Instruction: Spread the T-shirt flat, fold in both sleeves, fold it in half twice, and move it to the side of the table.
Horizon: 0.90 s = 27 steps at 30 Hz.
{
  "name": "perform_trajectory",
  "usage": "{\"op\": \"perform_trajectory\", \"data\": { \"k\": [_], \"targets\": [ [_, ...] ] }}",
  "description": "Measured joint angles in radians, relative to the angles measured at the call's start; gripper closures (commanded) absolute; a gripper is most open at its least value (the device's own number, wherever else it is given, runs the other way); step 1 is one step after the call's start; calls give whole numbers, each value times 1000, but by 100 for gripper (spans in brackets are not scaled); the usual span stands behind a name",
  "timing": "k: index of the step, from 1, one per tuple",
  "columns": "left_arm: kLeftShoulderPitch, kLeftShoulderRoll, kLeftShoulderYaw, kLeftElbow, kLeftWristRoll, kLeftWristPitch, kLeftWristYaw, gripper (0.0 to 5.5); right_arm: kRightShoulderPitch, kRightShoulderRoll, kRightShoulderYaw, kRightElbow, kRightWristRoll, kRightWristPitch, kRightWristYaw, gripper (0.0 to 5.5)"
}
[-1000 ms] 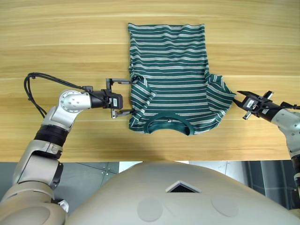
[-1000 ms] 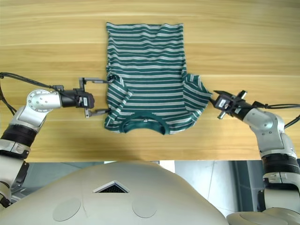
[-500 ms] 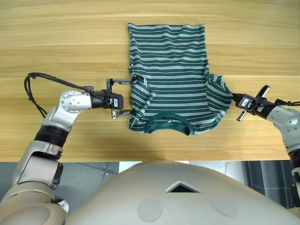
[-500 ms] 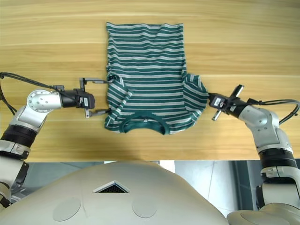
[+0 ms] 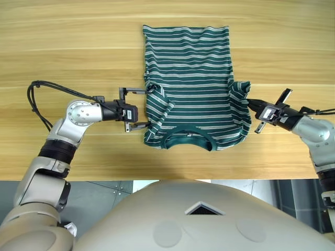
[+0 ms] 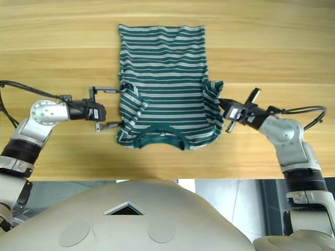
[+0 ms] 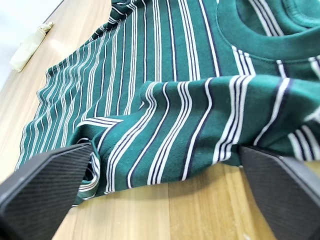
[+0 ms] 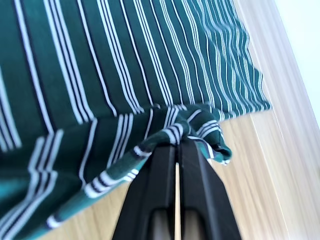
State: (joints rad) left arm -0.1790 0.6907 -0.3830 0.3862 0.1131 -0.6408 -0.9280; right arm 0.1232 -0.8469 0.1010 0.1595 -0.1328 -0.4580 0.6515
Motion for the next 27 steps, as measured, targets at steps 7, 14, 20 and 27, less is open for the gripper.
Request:
{"op": "perform_trajectory", "data": {
  "k": [7,14,20,27],
  "targets": [
    [0,-2,0,6,0,-8,0,10,-57,40,52,-24,-19,32,39,547],
    [0,-2,0,7,0,-8,0,10,-142,86,124,-29,-67,42,70,547],
    [4,-2,0,0,-1,-8,0,10,-208,137,193,8,-123,51,85,547],
    [13,-2,0,-13,-1,-6,0,10,-260,183,245,51,-163,70,91,547]
  ]
}}
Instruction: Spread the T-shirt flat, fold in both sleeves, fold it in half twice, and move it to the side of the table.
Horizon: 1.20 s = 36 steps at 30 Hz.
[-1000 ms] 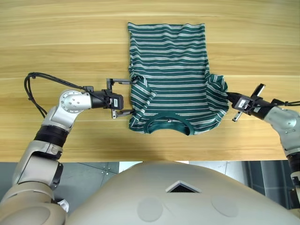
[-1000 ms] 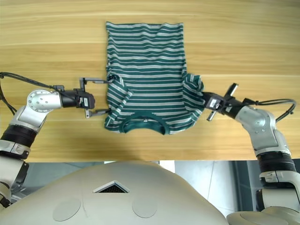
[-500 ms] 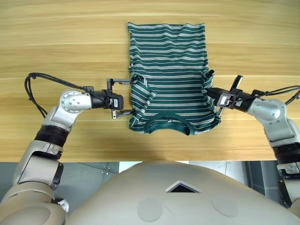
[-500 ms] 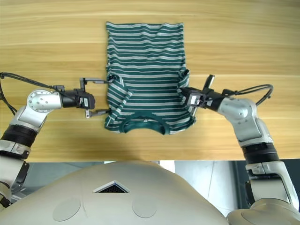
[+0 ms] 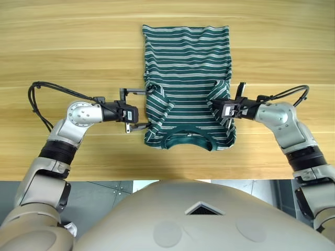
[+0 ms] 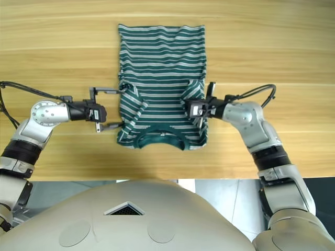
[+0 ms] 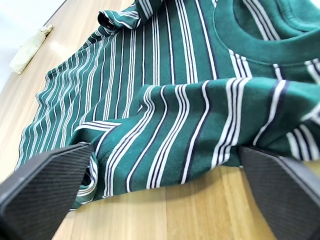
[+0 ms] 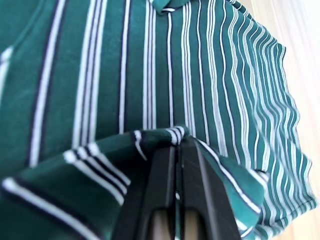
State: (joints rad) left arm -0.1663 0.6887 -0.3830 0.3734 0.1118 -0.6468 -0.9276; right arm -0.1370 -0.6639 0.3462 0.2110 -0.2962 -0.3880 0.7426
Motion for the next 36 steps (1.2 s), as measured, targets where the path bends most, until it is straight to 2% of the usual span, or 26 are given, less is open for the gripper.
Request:
{"op": "perform_trajectory", "data": {
  "k": [12,26,36],
  "targets": [
    [10,0,0,-19,-1,17,0,10,-15,67,17,28,-8,54,-4,547],
    [13,11,6,-35,-38,23,-39,10,17,74,-100,-123,276,116,87,302],
    [150,140,82,-129,-283,-2,-239,10,270,-150,-337,-128,382,54,171,138]
  ]
}}
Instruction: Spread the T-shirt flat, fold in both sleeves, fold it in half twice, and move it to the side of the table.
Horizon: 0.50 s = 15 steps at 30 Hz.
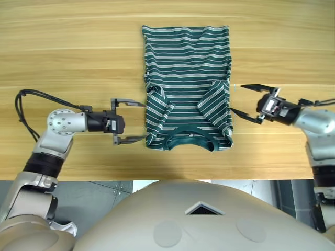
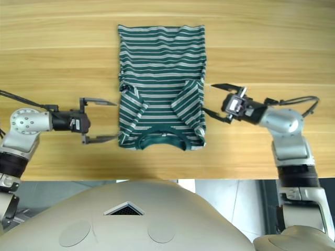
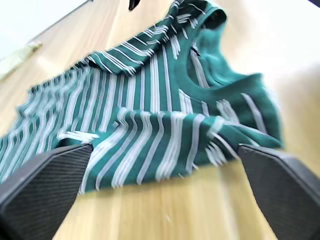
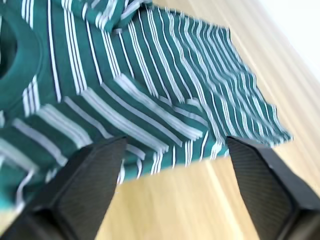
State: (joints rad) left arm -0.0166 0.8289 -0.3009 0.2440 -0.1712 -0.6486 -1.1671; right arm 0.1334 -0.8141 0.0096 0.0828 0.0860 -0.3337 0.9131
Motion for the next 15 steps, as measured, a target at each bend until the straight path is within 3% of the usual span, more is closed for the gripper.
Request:
{"op": "perform_trajectory", "data": {
  "k": [7,15],
  "targets": [
    [84,129,40,6,-48,-27,-142,10,160,-80,9,4,-27,-4,94,16],
    [75,79,1,66,49,-47,-131,10,164,-92,92,-22,-28,-21,139,11]
  ]
}}
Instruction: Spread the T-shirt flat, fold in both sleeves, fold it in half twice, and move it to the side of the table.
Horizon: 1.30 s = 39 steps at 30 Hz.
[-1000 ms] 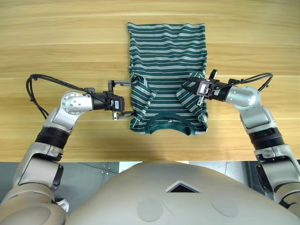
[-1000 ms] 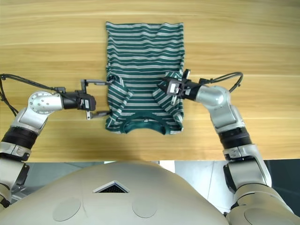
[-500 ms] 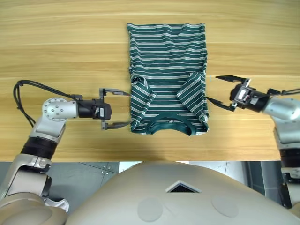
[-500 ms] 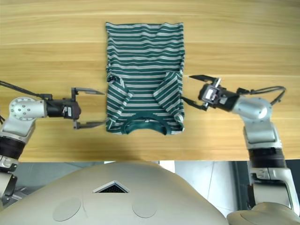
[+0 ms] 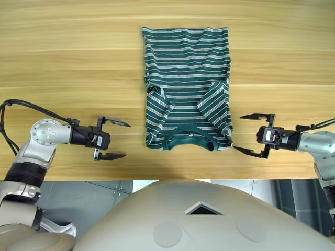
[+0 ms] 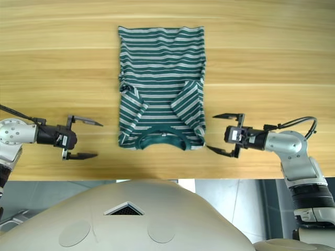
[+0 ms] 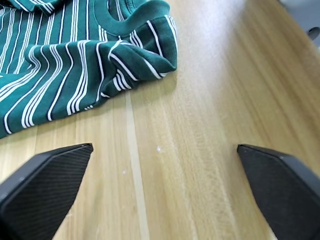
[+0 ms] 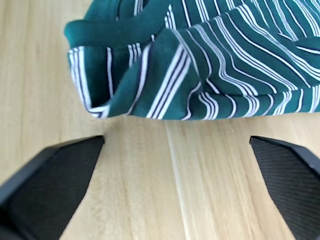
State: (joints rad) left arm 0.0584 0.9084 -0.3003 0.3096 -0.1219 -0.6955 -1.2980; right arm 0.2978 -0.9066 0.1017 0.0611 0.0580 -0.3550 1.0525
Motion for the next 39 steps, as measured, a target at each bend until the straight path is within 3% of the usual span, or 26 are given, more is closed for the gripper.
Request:
{"op": "perform_trajectory", "data": {
  "k": [8,11,22,36,39],
  "targets": [
    [-36,-113,-7,-14,1,30,52,10,-9,6,75,-44,-4,-30,9,11],
    [-64,-162,-7,-1,5,7,76,62,-9,6,85,-57,-9,-42,-5,10],
    [-70,-176,-52,32,41,-90,63,241,-37,27,116,-63,-39,-39,-39,192],
    [-125,-160,-96,103,93,-133,80,244,-67,36,148,-58,-61,-17,-60,431],
    [-127,-160,-118,94,77,-125,61,295,-71,37,154,-58,-66,-14,-60,482]
  ]
}}
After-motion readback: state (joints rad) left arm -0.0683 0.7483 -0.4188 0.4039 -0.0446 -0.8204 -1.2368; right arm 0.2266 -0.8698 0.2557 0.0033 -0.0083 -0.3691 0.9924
